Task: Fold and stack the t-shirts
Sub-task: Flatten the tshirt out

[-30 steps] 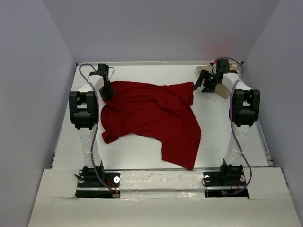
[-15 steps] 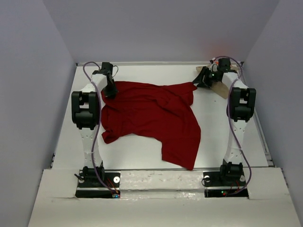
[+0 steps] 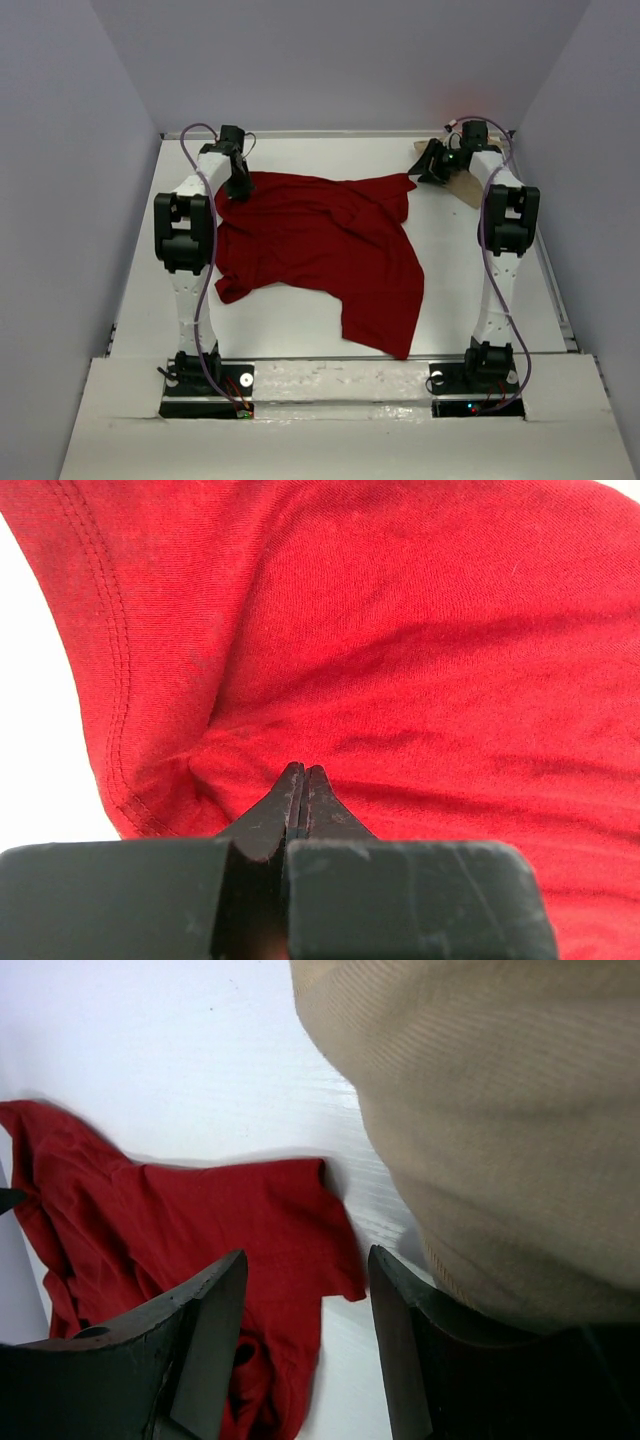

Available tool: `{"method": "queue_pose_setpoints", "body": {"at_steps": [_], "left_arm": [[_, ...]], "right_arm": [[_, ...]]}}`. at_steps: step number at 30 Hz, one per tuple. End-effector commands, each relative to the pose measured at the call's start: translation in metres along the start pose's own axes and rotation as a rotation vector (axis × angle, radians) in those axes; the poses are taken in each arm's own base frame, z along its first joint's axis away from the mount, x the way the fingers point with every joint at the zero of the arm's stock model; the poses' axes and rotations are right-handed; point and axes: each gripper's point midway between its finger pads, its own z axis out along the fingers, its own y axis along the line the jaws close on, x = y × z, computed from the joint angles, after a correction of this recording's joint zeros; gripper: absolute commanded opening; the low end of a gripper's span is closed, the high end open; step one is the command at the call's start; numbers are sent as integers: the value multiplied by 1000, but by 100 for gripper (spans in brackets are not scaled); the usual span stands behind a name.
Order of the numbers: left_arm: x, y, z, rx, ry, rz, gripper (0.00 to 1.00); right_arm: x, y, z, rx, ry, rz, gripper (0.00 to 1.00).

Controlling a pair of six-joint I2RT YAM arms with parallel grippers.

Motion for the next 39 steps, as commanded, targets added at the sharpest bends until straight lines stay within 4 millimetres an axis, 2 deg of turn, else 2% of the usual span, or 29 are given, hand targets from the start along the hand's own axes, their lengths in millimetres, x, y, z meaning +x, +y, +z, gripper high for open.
{"method": "queue_pose_setpoints", "body": {"at_steps": [1,8,15,16,17,21,22,24,27,28,29,30,31,34,36,39], "left_arm": [[-19,-6,-25,20,-54,18,0],[-25,-11,-34,30,-72,25,0],[-23,-14,-34,33,-71,32,0],[-22,-16,-34,35,-69,34,0],[-22,-16,-34,35,-71,35,0],[-22,-18,-34,38,-70,38,0],[-22,-19,-35,40,-71,40,0],[-21,-23,-36,50,-76,46,0],[-22,-26,-35,67,-78,52,0],[-22,-26,-33,66,-75,55,0],[-24,-27,-33,66,-81,55,0],[-26,-28,-34,69,-90,55,0],[-27,-29,-36,70,-95,56,0],[-33,-31,-39,68,-117,58,0],[-33,-33,-38,72,-111,62,0],[-25,-32,-24,54,-76,67,0]], "right_arm": [[-15,6,-21,47,-42,-36,57],[8,-13,-21,119,-8,0,55],[31,-2,-7,131,38,-18,48],[35,3,-1,124,48,-26,46],[36,6,5,108,55,-33,40],[37,4,21,57,79,-13,27],[30,7,21,50,65,-22,19],[28,13,26,40,66,-34,14],[18,18,27,63,46,-69,0],[14,28,24,65,34,-104,0],[6,26,19,104,5,-124,0],[4,44,16,113,-9,-185,0],[4,43,18,140,-15,-192,0],[-15,66,-1,210,-92,-292,0],[-23,70,-9,254,-121,-317,0],[-34,80,-23,267,-155,-343,0]]}}
